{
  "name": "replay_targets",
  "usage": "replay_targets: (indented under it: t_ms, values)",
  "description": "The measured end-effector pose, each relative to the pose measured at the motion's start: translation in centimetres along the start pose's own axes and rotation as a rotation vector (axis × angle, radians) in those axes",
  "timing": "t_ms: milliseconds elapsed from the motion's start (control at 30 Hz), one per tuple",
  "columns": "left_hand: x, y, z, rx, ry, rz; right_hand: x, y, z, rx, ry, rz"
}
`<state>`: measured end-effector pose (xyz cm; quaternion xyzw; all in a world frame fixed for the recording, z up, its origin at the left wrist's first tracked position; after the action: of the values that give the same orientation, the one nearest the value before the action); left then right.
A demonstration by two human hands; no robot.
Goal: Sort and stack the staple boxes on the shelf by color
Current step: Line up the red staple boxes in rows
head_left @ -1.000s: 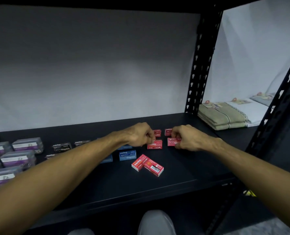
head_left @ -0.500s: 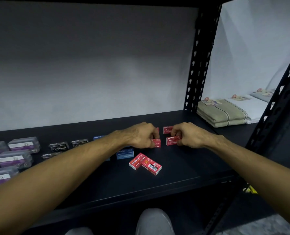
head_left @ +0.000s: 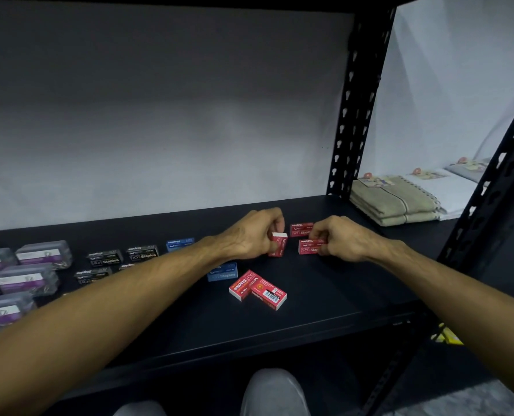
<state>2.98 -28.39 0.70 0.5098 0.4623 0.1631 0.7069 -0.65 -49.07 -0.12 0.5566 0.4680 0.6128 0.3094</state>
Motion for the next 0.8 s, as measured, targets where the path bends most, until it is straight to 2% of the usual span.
replay_targets:
  t_ms: [200,400,800]
  values:
    - [0.1,0.5,-0.2,0.073,-0.026,0.097,0.3,-0.2,0.0,-0.014,0.015,-0.002]
    - [0.2,0.5,0.1,-0.054,0.017,0.001,0.5,-0.2,0.4,-0.016,0.026,-0.005]
    - [0.9,-0.8,0.1,-0.006,0.019,0.047,0.6,0.0,0.6,-0.023,0.033,-0.021]
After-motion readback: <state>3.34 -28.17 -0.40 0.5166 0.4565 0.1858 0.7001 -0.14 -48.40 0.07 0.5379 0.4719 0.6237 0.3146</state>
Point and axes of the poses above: each hand's wrist, its own z-axis towards the middle knuckle, its own y-axis out of the back of the hand, x = y × z, the point moved 2 cm from there along z, towards the middle knuckle, and after that the axes turned 5 degrees about y, right-handed, at the moved point
